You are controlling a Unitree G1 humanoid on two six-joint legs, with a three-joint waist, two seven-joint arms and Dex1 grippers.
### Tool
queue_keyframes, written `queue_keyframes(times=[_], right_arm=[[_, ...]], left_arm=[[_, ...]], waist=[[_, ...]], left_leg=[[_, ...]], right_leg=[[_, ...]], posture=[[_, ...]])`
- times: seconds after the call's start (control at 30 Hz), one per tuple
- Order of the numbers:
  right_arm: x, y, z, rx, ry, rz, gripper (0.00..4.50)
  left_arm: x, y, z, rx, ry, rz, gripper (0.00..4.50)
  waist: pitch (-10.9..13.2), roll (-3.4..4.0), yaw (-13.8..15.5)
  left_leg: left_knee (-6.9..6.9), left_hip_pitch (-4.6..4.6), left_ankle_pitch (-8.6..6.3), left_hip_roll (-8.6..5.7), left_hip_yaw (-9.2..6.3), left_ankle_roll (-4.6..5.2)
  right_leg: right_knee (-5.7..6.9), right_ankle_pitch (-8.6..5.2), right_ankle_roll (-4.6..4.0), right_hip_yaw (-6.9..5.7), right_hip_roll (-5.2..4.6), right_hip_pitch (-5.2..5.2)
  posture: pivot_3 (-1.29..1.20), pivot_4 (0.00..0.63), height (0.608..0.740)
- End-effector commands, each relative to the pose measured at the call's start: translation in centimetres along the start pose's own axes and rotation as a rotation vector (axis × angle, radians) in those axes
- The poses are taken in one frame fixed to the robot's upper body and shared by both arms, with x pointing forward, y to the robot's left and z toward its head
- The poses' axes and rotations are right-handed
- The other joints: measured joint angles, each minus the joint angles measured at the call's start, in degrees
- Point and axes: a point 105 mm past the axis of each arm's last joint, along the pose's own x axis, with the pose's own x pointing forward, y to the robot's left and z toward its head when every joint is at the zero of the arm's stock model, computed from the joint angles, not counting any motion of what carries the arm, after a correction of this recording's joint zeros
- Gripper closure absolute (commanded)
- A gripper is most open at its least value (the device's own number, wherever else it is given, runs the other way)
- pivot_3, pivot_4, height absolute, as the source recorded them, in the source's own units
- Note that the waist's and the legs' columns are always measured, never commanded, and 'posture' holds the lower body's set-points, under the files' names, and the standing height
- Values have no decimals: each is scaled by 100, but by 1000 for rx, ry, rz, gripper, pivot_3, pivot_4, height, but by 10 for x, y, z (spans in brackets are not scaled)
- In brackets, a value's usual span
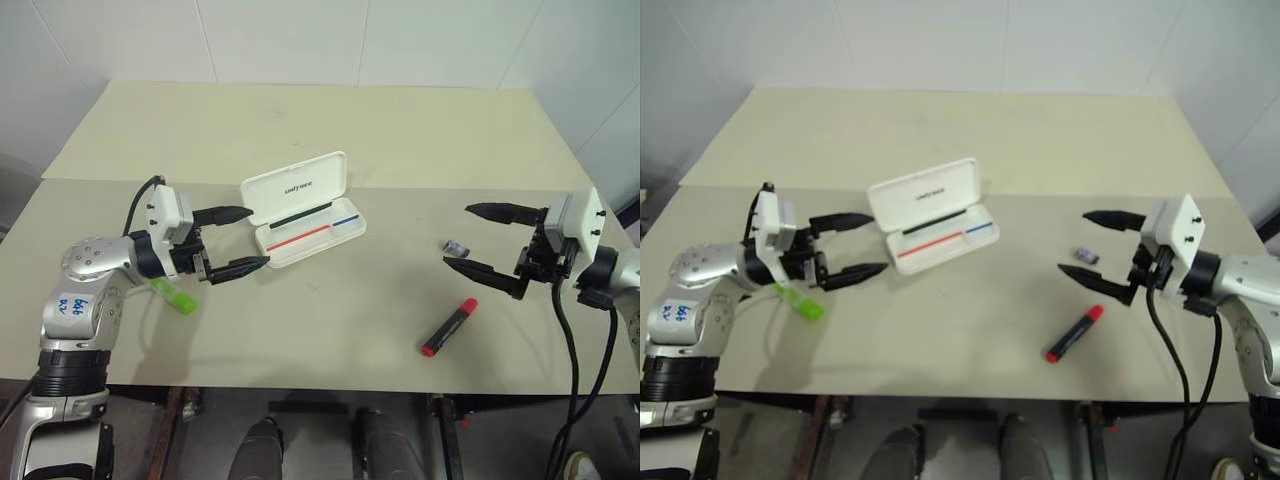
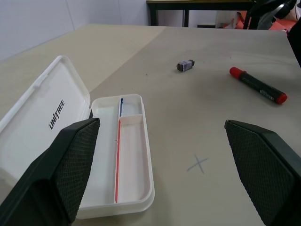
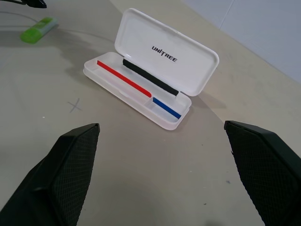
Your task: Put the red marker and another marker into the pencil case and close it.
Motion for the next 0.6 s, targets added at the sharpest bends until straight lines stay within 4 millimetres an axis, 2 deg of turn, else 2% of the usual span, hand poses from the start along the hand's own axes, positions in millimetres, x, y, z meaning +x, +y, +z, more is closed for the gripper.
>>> queue_keyframes(times=[0.03, 0.3, 0.47, 0.5, 0.57, 0.6], right_arm=[[3, -5, 1, -34, -20, -19, 0], [21, 4, 4, -24, -77, 25, 0], [40, 19, 10, -23, -125, 86, 0], [43, 22, 12, -24, -133, 92, 0], [48, 24, 16, -22, -158, 94, 0], [51, 25, 16, -20, -166, 94, 0]], left_arm=[[-2, -4, 10, 29, -7, -1, 20], [4, -12, 0, -5, 29, 8, 20], [7, -13, -16, -45, 56, 21, 20], [7, -14, -19, -45, 61, 20, 432], [10, -15, -30, -36, 86, 13, 882], [11, -15, -33, -30, 95, 12, 1249]], waist=[[0, 0, -6], [0, 0, -7], [0, 0, -4], [0, 0, -8], [0, 0, -4], [0, 0, -1]], left_leg=[[0, 0, 0, 0, 1, 0], [0, 0, 0, 0, 0, 0], [-1, 3, 0, 0, -1, 0], [-1, 2, 0, 0, 0, 0], [-1, 2, 0, 0, 0, 0], [-1, 2, 0, 0, 0, 0]], right_leg=[[1, 0, 0, 0, 0, 0], [2, 0, 0, 0, 0, -1], [6, 0, -1, 0, 1, -1], [6, 0, -1, 0, 0, -1], [5, 0, -1, 1, 0, -1], [6, 0, -1, 1, 1, -2]], posture=[[0, 150, 740], [0, 150, 740], [0, 150, 740], [0, 150, 740], [0, 150, 740], [0, 150, 740]])
